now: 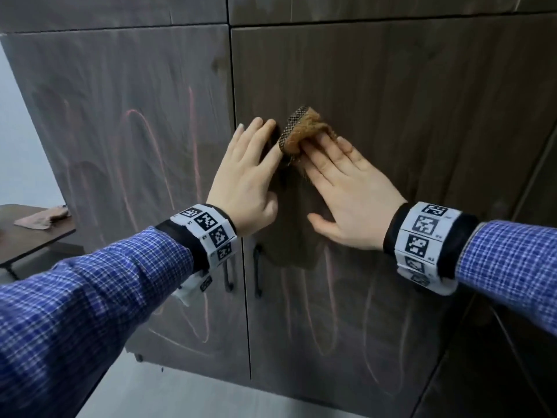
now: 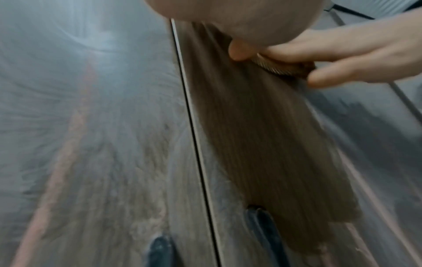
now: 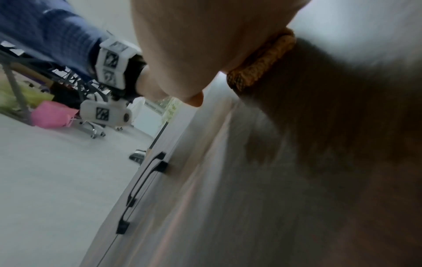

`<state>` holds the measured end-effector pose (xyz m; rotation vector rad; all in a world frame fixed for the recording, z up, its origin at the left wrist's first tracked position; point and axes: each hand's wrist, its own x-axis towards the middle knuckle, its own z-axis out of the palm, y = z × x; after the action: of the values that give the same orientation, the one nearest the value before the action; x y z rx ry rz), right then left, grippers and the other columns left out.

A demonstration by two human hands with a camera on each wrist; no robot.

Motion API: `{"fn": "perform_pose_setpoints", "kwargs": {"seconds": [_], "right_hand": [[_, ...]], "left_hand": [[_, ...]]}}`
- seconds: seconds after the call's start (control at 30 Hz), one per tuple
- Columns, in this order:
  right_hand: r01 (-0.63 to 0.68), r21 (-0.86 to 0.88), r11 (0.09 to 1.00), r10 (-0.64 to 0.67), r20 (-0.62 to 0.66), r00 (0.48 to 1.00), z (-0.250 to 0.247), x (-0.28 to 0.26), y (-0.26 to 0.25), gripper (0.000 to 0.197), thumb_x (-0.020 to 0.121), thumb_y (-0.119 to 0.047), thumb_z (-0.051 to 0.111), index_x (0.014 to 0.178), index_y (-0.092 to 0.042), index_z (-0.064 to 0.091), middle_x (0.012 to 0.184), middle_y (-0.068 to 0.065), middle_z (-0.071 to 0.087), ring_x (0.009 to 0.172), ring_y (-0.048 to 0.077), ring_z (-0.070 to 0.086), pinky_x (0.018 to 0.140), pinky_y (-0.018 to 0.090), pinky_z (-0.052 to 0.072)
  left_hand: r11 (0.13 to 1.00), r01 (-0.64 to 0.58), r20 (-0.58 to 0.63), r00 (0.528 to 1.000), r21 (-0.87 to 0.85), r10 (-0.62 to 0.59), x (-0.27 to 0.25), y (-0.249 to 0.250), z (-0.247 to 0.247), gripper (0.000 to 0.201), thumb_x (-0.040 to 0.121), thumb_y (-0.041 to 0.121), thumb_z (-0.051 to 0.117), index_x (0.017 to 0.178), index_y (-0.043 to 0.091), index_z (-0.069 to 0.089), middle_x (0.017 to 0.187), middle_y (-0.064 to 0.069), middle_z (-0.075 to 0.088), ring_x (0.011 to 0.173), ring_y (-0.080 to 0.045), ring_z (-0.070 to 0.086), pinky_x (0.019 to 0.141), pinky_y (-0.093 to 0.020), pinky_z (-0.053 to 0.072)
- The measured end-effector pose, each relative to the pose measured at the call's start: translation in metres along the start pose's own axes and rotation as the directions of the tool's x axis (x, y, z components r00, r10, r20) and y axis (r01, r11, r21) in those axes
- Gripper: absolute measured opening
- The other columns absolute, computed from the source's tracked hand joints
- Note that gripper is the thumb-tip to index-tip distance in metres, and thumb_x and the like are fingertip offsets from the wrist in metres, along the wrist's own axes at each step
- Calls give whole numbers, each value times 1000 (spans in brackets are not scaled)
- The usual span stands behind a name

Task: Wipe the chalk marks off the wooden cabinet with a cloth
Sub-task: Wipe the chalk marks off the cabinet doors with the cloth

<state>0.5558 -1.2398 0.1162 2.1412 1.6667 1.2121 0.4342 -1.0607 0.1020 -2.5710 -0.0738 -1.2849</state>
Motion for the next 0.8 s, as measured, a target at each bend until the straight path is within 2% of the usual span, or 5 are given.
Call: {"fn": "perform_pose_setpoints", "kwargs": {"seconds": [0.13, 0.37, 0.47, 0.6, 0.8], "right_hand": [[134, 96, 986, -149, 175, 973, 48, -50, -28, 92, 77, -56, 54, 147, 1, 37, 153, 20, 34, 146, 37, 18, 121, 48, 10], [274, 167, 947, -321, 515, 795, 112, -151, -64, 95, 68, -55, 63, 142, 2, 44, 148, 18, 44, 141, 32, 27, 121, 46, -2], [199, 166, 966, -255, 472, 844, 93, -145, -49, 89, 67, -54, 63, 138, 0, 50, 143, 17, 50, 139, 32, 37, 121, 43, 6], [-2, 63, 998, -10, 197, 980, 44, -99, 8, 84, 77, -54, 53, 143, -2, 44, 147, 20, 43, 142, 37, 29, 121, 46, 14], [6, 31, 999, -13, 248, 969, 61, -126, 10, 92, 79, -58, 52, 148, 0, 35, 154, 21, 32, 146, 39, 17, 121, 50, 13]], "left_hand": [[998, 37, -23, 999, 52, -36, -2, 8, 11, 88, 63, 19, 49, 148, 0, 44, 158, -26, 33, 150, -44, 23, 124, -59, 9], [986, 48, 25, 998, 162, -53, -1, 13, 8, 94, 60, 5, 56, 152, -1, 37, 161, -26, 27, 152, -43, 19, 124, -60, 7], [981, 59, 48, 997, 186, -69, -2, 16, 6, 96, 61, 6, 57, 153, -2, 34, 162, -25, 24, 153, -42, 15, 125, -58, 4], [993, -11, 29, 1000, 119, 8, -3, 42, 15, 94, 61, 16, 53, 151, -5, 36, 161, -24, 25, 153, -41, 16, 125, -56, 4], [989, -39, 43, 999, 140, 33, -1, 77, 45, 91, 68, 17, 51, 154, -3, 31, 161, -26, 26, 152, -44, 17, 124, -59, 7]]}}
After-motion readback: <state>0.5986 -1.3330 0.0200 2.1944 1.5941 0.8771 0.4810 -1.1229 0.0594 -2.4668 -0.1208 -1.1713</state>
